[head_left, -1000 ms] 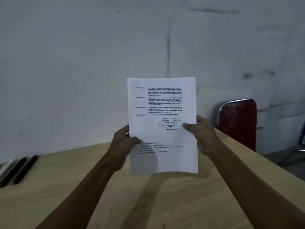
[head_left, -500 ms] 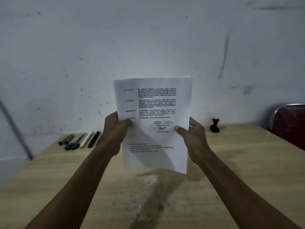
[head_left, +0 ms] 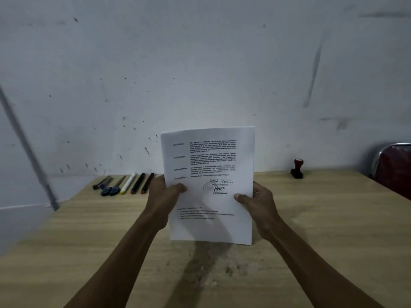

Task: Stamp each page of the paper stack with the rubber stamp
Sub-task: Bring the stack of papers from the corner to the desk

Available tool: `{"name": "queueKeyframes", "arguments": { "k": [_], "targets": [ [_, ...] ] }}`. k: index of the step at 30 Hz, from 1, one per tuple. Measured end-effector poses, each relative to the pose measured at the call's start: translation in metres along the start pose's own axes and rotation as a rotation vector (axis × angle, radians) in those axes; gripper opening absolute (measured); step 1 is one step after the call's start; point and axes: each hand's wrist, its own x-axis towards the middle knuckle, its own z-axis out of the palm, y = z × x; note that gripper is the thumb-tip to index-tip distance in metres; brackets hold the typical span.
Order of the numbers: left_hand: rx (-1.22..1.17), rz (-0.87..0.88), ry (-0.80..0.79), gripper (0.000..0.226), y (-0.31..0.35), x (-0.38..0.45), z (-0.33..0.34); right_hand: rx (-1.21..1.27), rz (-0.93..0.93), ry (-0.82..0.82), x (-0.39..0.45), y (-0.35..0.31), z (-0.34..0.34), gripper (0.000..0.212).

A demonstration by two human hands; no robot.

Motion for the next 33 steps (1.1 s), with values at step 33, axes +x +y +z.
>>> {"name": "queueKeyframes", "arguments": {
  "k": [33],
  "targets": [
    [0.531, -0.273, -0.026, 0.021, -0.076, -0.026, -0.002, -0.596, 0.300, -0.157, -0.038, 0.034, -0.021, 0.029]
  ]
}}
